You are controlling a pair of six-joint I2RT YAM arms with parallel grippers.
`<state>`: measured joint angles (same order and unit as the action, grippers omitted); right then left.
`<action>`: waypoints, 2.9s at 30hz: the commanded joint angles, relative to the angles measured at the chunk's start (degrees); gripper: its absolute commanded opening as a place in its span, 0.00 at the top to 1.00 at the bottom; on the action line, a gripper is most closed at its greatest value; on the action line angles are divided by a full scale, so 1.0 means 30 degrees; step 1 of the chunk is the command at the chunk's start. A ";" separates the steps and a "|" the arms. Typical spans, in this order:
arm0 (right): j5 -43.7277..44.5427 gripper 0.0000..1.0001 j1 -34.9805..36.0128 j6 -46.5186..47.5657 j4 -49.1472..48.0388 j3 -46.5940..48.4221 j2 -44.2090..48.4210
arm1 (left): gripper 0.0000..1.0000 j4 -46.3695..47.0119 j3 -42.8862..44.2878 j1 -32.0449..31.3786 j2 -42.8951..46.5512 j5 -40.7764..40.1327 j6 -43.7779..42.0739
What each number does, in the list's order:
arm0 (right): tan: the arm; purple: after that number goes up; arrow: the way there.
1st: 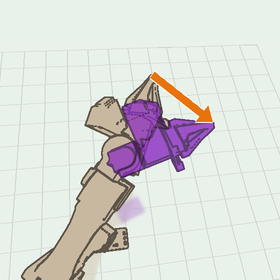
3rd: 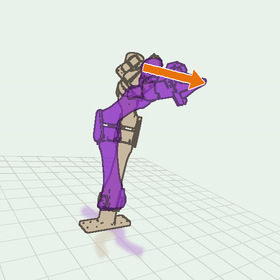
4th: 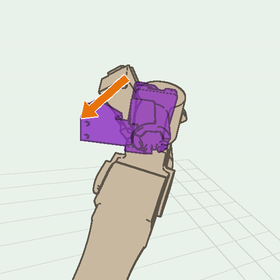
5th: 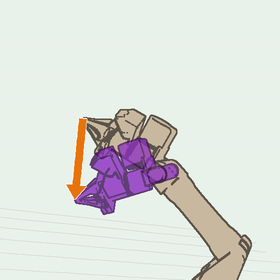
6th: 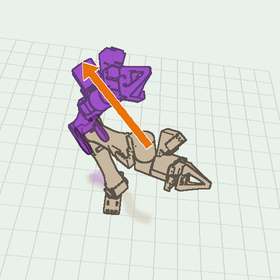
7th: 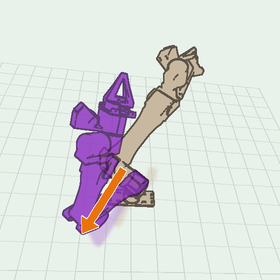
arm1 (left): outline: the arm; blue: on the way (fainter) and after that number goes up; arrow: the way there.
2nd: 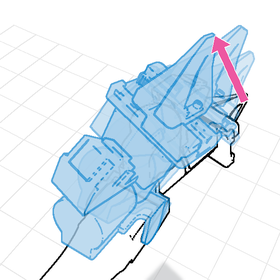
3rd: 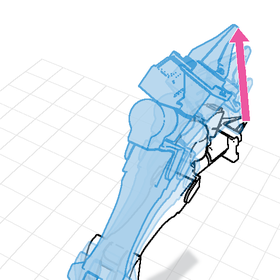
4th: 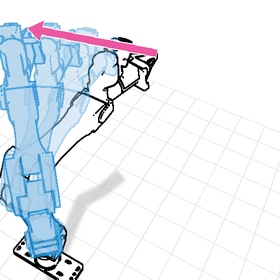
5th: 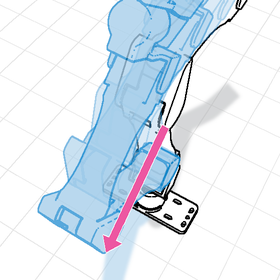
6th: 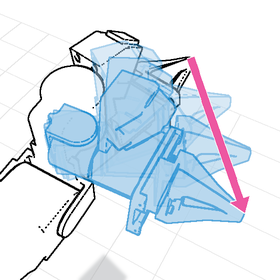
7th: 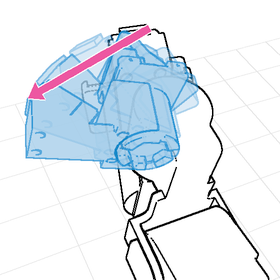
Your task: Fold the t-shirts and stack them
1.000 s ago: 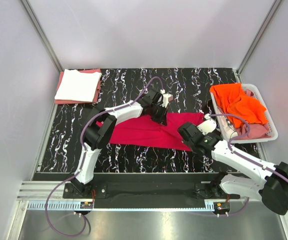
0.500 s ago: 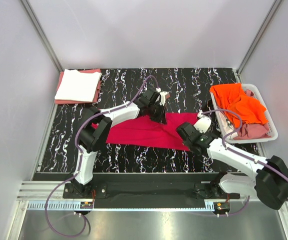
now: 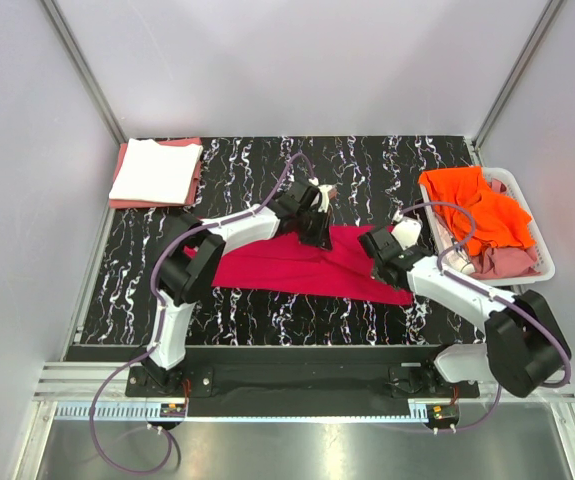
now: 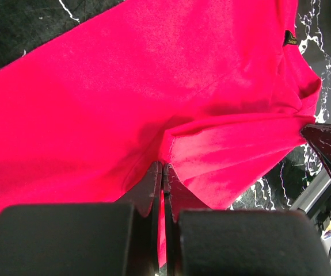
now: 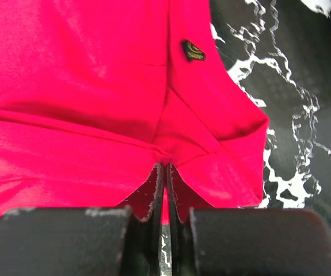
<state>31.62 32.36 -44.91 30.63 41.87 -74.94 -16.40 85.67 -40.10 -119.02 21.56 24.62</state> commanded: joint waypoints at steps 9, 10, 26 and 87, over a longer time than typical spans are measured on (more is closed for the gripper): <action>-0.1428 0.88 -0.0619 0.3338 0.0042 0.2801 -0.2559 | 1.00 0.0927 0.0448 0.0153 -0.0696 -0.0859 0.1255; -0.1311 0.92 -0.0736 0.3309 0.0130 0.2976 -0.2676 | 1.00 0.0898 0.0419 0.0153 -0.0697 -0.1062 0.1343; -0.2156 0.60 -0.1294 0.2021 0.2000 0.3972 -0.3237 | 0.73 0.0226 -0.0548 0.0328 -0.0026 -0.3195 0.2983; -0.6700 0.72 -0.3755 0.9520 -0.0162 1.4552 -0.6344 | 0.54 -0.1826 -1.1039 -0.4325 0.6688 -0.9267 0.5356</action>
<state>14.61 21.45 -14.33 29.78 88.23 -96.60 -22.17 52.42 -46.68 -94.76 -14.59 34.81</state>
